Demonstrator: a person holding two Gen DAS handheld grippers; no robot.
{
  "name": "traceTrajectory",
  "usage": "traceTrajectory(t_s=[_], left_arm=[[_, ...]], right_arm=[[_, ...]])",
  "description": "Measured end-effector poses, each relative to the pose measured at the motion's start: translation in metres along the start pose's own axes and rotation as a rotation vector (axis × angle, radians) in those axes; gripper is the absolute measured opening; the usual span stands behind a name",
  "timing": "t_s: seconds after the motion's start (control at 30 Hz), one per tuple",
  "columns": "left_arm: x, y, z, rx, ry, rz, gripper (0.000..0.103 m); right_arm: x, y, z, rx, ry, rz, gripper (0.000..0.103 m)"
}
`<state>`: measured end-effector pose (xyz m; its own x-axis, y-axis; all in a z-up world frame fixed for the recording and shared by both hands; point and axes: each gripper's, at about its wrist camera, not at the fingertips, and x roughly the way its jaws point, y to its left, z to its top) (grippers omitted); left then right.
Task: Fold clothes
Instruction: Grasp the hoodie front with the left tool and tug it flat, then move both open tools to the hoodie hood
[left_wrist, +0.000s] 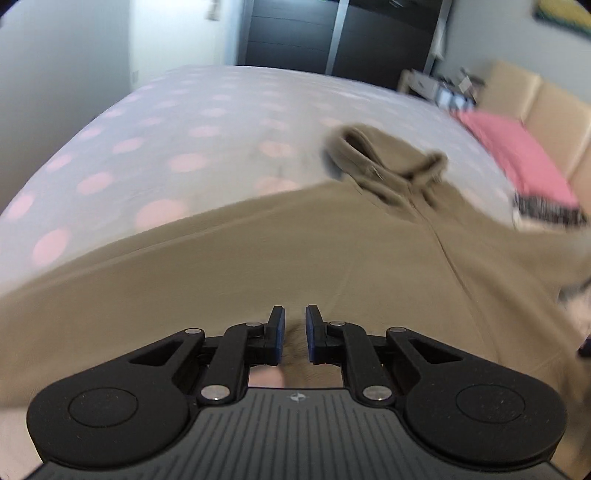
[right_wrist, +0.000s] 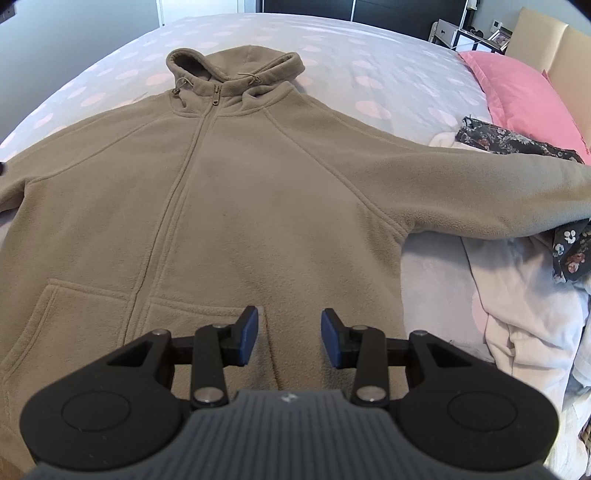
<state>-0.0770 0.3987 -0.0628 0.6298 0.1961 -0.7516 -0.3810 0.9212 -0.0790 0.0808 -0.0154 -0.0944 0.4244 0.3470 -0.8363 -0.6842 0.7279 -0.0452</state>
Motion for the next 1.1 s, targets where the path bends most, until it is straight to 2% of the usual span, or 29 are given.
traceTrajectory(t_s=[0.17, 0.27, 0.33, 0.4, 0.53, 0.63, 0.73, 0.8, 0.83, 0.93, 1.03, 1.1], left_arm=[[0.043, -0.023, -0.014, 0.159, 0.117, 0.077, 0.006], [0.063, -0.027, -0.027, 0.206, 0.193, 0.133, 0.006], [0.07, -0.028, -0.033, 0.219, 0.213, 0.151, 0.006], [0.074, -0.023, -0.029, 0.152, 0.25, 0.145, 0.006], [0.07, 0.0, -0.013, -0.087, 0.345, 0.092, 0.007], [0.05, -0.01, -0.004, -0.081, 0.322, 0.075, 0.007], [0.021, -0.022, 0.007, -0.065, 0.251, 0.013, 0.008], [0.009, -0.025, 0.022, -0.059, 0.216, -0.02, 0.013], [0.004, -0.026, 0.03, -0.058, 0.2, -0.027, 0.018], [0.0, -0.026, 0.054, -0.082, 0.163, -0.044, 0.02], [0.006, -0.023, 0.084, -0.114, 0.116, -0.052, 0.023], [0.018, -0.023, 0.108, -0.132, 0.08, -0.053, 0.027]], right_arm=[[-0.003, -0.002, -0.002, 0.001, -0.006, 0.015, 0.041], [-0.004, -0.004, -0.003, 0.006, -0.002, 0.022, 0.041], [-0.005, -0.005, -0.003, 0.009, -0.002, 0.024, 0.041], [-0.006, -0.007, -0.004, 0.013, -0.005, 0.026, 0.041], [-0.011, -0.012, -0.005, 0.027, -0.014, 0.026, 0.042], [-0.014, -0.019, -0.007, 0.048, -0.012, 0.02, 0.043], [-0.013, -0.03, -0.003, 0.068, 0.032, 0.038, 0.043], [-0.01, -0.039, 0.006, 0.077, 0.059, 0.054, 0.043], [-0.008, -0.046, 0.014, 0.095, 0.065, 0.071, 0.043], [-0.002, -0.066, 0.041, 0.153, 0.069, 0.127, 0.043], [0.009, -0.08, 0.081, 0.182, 0.026, 0.167, 0.043], [0.019, -0.083, 0.111, 0.171, -0.015, 0.162, 0.043]])
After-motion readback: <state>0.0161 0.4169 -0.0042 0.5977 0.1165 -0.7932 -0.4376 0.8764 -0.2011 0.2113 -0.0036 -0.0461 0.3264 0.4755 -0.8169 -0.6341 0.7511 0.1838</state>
